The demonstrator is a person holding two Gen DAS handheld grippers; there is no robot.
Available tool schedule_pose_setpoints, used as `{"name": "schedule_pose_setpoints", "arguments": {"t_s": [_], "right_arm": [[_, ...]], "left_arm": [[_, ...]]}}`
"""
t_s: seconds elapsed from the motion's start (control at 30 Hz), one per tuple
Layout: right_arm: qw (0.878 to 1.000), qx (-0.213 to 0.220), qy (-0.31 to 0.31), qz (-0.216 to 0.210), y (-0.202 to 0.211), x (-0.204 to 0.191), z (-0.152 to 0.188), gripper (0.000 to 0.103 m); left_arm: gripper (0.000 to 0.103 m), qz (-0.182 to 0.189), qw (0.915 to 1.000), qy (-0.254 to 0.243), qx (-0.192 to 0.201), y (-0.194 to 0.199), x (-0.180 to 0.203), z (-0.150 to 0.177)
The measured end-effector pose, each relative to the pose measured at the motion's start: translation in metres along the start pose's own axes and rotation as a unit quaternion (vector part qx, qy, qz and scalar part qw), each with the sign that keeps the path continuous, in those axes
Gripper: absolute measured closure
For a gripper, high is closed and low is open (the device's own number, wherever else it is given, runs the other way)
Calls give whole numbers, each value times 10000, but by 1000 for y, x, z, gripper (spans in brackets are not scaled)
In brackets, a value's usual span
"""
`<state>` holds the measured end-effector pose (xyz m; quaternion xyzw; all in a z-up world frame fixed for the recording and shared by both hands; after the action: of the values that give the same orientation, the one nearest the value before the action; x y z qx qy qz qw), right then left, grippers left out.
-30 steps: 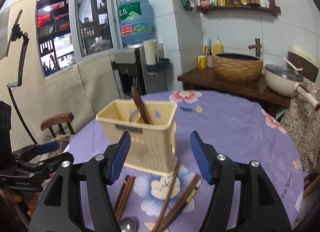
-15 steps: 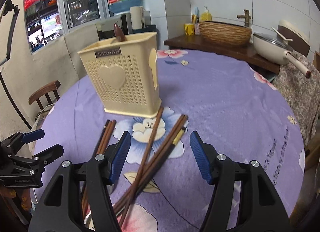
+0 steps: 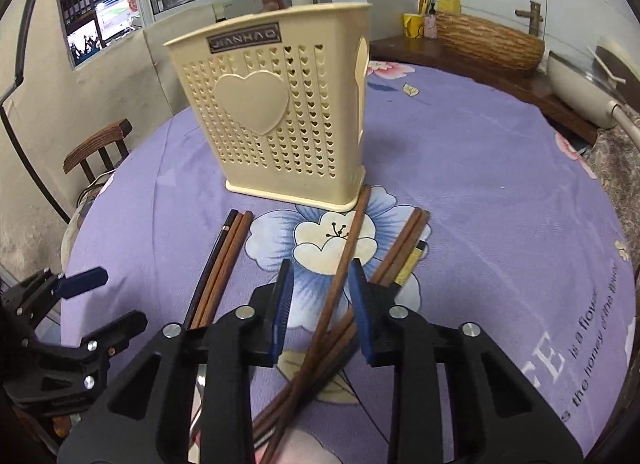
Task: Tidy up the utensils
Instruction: 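Grasp a wooden chopstick with the right tool while the left tool grasps a black chopstick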
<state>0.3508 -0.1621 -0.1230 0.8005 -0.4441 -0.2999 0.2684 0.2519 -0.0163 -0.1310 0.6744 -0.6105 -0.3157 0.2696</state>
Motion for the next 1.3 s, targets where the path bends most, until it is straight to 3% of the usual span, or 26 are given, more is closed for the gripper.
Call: {"name": "schedule_pose_setpoints", "arguments": {"t_s": [0.13, 0.4, 0.7, 1.3], "right_arm": [[9996, -100, -254, 82, -21, 11, -9, 81], [9972, -249, -505, 488, -53, 30, -18, 82], [9976, -196, -484, 461, -46, 28, -14, 83], [9974, -192, -408, 554, -49, 28, -15, 83]], "left_arm": [[40, 18, 10000, 22, -79, -4, 1, 2], [47, 71, 9999, -107, -69, -4, 10, -6], [52, 283, 9991, -278, -142, -17, 34, -25], [57, 127, 9986, -317, -393, -40, 42, -30]]}}
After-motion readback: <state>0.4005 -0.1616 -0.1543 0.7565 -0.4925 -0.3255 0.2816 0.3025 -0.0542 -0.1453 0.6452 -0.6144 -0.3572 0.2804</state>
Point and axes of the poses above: each gripper's, at about its wrist camera, not at the fingertips, and y roughly against the way its jaws point, x to its right, z to its underside, the point moved 9 cm from there along -y, roughly the way its jaws point, and after that the axes turned 10 degrees about -z, right-handed, at the moved point
